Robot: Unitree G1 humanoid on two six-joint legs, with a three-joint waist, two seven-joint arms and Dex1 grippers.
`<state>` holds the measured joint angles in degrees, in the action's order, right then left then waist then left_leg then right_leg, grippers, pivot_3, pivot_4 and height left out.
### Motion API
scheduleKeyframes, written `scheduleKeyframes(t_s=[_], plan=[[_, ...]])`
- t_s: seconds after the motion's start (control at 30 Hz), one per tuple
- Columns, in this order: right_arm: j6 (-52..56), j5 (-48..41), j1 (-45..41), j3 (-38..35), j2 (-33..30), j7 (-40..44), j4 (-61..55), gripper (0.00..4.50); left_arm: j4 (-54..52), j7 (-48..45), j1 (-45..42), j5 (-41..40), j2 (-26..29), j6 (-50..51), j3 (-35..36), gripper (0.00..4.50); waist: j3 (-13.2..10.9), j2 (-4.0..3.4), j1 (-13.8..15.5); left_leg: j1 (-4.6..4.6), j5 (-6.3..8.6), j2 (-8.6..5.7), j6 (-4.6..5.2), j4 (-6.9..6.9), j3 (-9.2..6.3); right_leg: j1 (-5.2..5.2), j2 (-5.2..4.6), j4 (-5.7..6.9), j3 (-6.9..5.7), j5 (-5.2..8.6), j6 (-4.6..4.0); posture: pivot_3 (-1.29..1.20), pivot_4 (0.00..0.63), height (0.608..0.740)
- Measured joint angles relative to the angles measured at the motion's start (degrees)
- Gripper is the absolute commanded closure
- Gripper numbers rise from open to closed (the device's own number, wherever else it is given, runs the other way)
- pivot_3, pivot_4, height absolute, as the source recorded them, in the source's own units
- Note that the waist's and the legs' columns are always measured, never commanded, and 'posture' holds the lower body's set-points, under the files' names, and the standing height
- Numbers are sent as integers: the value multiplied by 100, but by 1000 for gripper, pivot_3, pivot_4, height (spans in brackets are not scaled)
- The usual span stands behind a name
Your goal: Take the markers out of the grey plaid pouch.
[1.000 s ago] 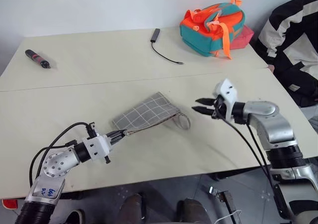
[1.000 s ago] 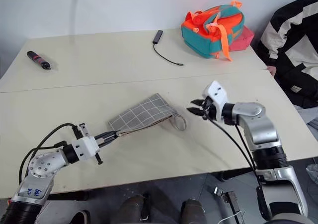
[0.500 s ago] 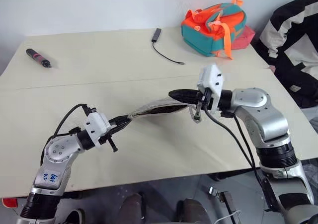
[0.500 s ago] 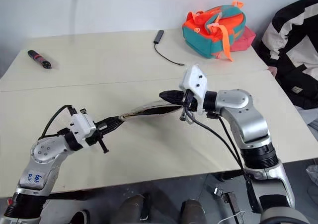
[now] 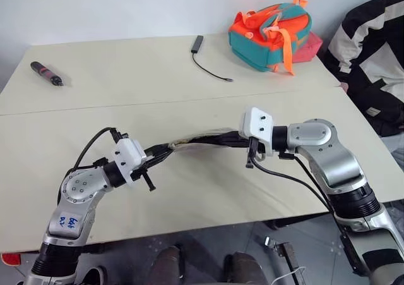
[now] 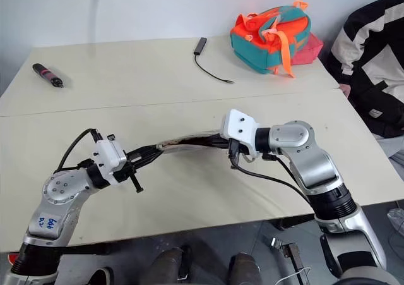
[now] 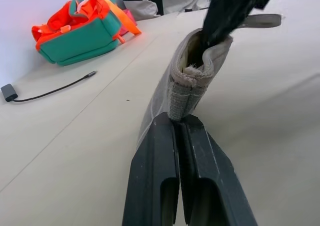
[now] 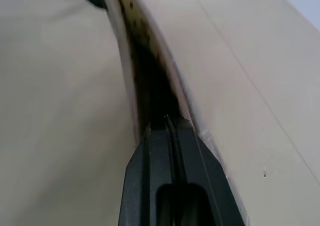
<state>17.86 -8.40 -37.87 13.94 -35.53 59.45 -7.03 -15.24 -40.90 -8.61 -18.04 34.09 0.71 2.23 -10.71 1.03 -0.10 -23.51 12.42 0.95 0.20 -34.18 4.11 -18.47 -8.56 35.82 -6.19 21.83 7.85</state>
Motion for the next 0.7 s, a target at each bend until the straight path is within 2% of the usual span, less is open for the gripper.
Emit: scheduleKeyframes(t_s=[0.23, 0.27, 0.37, 0.53, 0.7], plan=[[-580, 648, -36, 274, -242, 143, 296, 4455, -161, -15, -89, -60, -200, 379, -127, 4500, -4, 6, 4, -1, 0, 0, 0, -4, 0, 2, 0, 0, 0, 0, 0, 0, 150, 740], [-655, 711, -60, 299, -246, 168, 338, 4061, -210, -39, -111, -64, -216, 438, -156, 4500, -4, 7, 3, 0, 0, 0, 0, -4, 0, 1, 0, 1, 0, 0, 0, 0, 150, 740], [-648, 727, -150, 327, -229, 227, 417, 3239, -233, -58, -190, -65, -266, 532, -238, 4500, -4, 7, 2, 0, -1, 1, -1, -4, -1, 2, 1, 1, 0, 0, 0, 0, 150, 740], [-686, 726, -170, 319, -193, 203, 427, 1473, -233, -74, -238, -78, -298, 652, -246, 4500, -4, 7, 3, 0, -1, 1, -1, -5, -1, 4, 1, -1, -1, 0, 0, 0, 150, 740], [-776, 780, -171, 319, -198, 216, 427, 1473, -233, -110, -239, -251, -396, 828, -220, 4500, -4, 7, 2, 0, -1, 1, -1, -8, -2, 5, 1, -1, -1, 0, 0, 0, 150, 740]])
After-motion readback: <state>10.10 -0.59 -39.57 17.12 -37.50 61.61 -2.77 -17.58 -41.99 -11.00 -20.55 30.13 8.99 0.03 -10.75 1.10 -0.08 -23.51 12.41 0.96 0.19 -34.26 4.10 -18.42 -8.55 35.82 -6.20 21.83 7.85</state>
